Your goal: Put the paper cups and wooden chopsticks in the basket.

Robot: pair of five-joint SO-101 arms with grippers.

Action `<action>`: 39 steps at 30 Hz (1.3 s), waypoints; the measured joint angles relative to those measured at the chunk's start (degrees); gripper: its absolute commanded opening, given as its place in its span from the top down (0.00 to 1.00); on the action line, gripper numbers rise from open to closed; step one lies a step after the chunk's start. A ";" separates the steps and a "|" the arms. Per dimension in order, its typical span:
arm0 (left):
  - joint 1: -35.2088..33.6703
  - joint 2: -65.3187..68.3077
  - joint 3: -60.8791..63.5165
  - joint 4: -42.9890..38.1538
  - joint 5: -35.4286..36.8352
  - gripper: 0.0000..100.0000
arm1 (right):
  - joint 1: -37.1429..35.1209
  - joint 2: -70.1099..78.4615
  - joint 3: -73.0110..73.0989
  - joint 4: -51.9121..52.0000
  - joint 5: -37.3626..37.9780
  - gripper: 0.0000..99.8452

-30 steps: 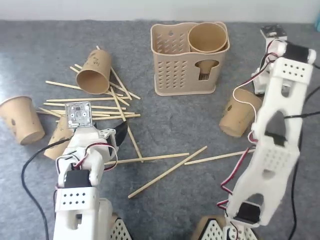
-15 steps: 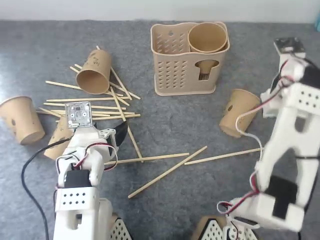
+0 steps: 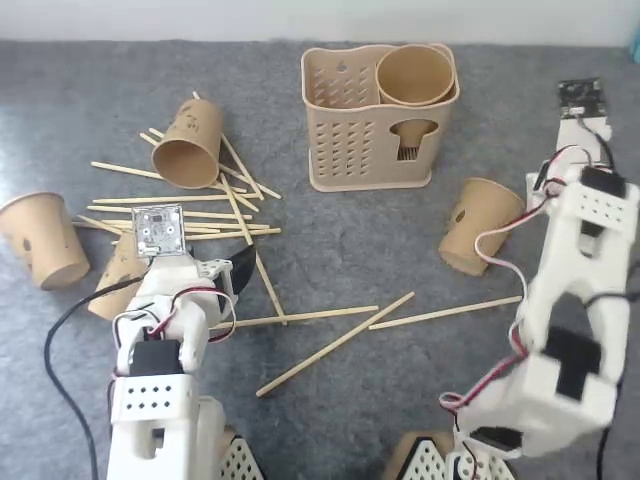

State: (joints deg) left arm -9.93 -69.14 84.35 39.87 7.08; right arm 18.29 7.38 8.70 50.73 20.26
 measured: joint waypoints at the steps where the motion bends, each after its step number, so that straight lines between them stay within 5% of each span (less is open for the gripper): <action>1: 0.00 0.00 0.00 0.00 0.00 0.69 | 0.00 2.55 -2.02 -0.53 -0.70 0.99; 15: -0.09 0.00 0.00 0.00 0.00 0.69 | -3.16 32.00 -39.91 14.24 -5.71 0.99; 39: -1.14 0.00 0.00 -2.11 -2.11 0.69 | -16.00 23.21 -41.93 49.76 -2.11 0.99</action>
State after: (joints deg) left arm -11.08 -69.14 84.35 37.76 4.97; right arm 2.29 30.59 -33.23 100.48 18.15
